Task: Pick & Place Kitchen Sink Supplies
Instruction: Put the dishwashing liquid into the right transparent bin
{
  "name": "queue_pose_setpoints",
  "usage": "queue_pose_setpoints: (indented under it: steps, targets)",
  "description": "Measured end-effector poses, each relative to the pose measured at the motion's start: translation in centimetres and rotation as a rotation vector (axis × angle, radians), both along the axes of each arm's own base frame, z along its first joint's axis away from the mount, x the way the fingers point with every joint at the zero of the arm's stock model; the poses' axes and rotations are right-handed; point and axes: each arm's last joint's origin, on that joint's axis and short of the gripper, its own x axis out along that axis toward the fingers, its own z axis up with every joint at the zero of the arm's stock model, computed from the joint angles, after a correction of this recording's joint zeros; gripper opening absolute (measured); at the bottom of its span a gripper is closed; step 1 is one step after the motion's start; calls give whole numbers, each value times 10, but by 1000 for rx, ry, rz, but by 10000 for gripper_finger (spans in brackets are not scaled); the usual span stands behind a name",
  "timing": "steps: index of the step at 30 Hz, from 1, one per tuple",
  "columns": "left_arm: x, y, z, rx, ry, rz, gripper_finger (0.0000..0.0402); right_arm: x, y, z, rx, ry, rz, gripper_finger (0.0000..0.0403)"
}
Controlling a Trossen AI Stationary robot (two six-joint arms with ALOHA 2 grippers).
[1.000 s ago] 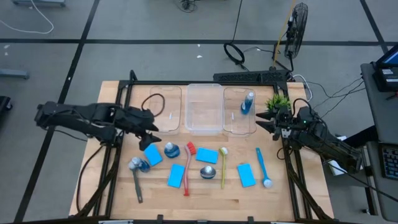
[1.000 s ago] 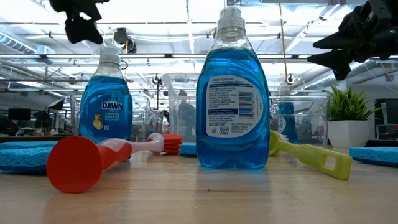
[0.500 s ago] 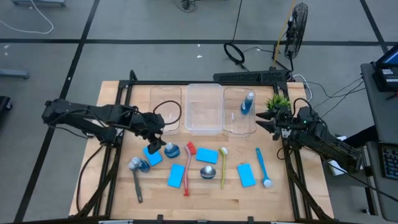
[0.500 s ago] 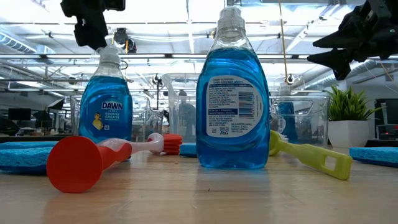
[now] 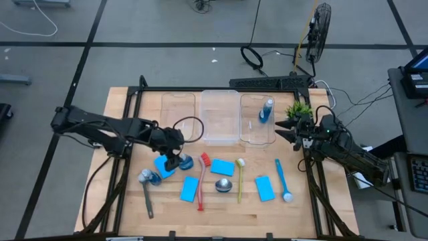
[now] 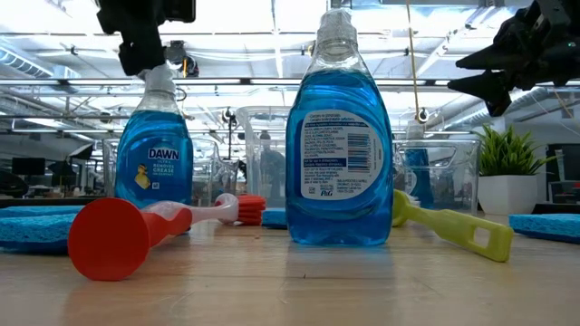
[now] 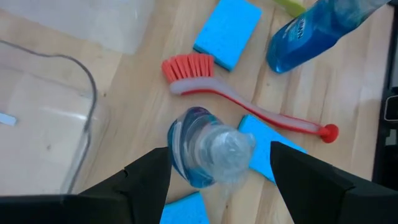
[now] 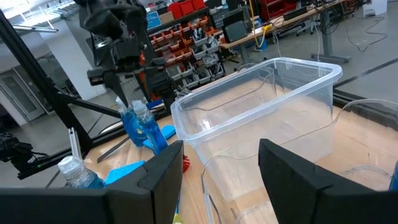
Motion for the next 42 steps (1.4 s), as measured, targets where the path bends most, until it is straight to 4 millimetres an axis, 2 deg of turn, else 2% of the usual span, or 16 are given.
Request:
queue_pose_setpoints:
  steps: [11, 42]
  targets:
    - [13, -4, -15, 4, 53, 9, 271, 0, 0, 0, 1, -1, -1, 196]
    - [15, -3, -15, 48, 33, -10, 271, 0, 0, 0, -1, 0, 0, 196]
